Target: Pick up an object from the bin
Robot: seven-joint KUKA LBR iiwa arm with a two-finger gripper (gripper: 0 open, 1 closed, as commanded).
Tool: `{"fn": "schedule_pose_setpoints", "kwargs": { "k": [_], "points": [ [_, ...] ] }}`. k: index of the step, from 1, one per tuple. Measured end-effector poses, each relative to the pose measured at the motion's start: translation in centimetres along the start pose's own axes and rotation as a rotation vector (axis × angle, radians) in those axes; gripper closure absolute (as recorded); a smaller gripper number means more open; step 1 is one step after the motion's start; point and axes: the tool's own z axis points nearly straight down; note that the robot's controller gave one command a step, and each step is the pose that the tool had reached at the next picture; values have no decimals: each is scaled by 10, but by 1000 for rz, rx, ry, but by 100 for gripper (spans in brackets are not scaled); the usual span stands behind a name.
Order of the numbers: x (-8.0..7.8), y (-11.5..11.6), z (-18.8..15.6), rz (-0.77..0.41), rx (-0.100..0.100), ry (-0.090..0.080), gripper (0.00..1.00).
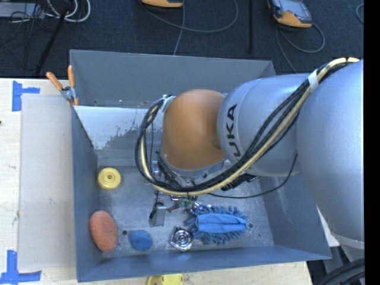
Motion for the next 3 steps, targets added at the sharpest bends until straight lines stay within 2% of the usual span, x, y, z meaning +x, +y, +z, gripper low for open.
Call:
{"fn": "schedule_pose_setpoints", "kwargs": {
  "k": [1, 2, 3],
  "points": [
    [4, -35, 13, -82, -1, -1, 0],
    [-22, -55, 21, -41, 0, -2, 0],
    [-4, -68, 39, -44, 0, -4, 0]
  ]
}}
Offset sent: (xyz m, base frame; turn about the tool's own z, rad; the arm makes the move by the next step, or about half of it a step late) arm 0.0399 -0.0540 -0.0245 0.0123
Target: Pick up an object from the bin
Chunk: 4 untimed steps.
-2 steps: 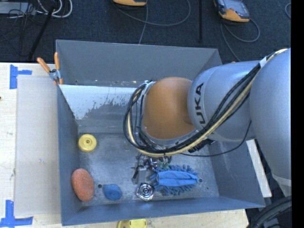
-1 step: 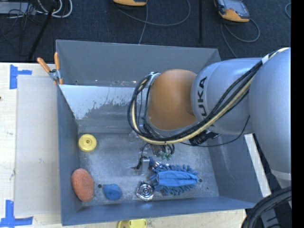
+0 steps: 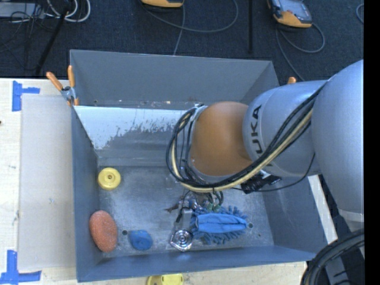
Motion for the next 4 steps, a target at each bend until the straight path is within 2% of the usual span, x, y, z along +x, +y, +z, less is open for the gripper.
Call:
{"fn": "schedule_pose_setpoints", "kwargs": {
  "k": [1, 2, 3, 4],
  "points": [
    [10, -28, 0, -183, -1, 4, 0],
    [31, -65, 26, -106, -1, 2, 100],
    [31, -65, 26, -105, -1, 2, 100],
    [29, -82, -138, -85, 0, 0, 100]
  ]
}}
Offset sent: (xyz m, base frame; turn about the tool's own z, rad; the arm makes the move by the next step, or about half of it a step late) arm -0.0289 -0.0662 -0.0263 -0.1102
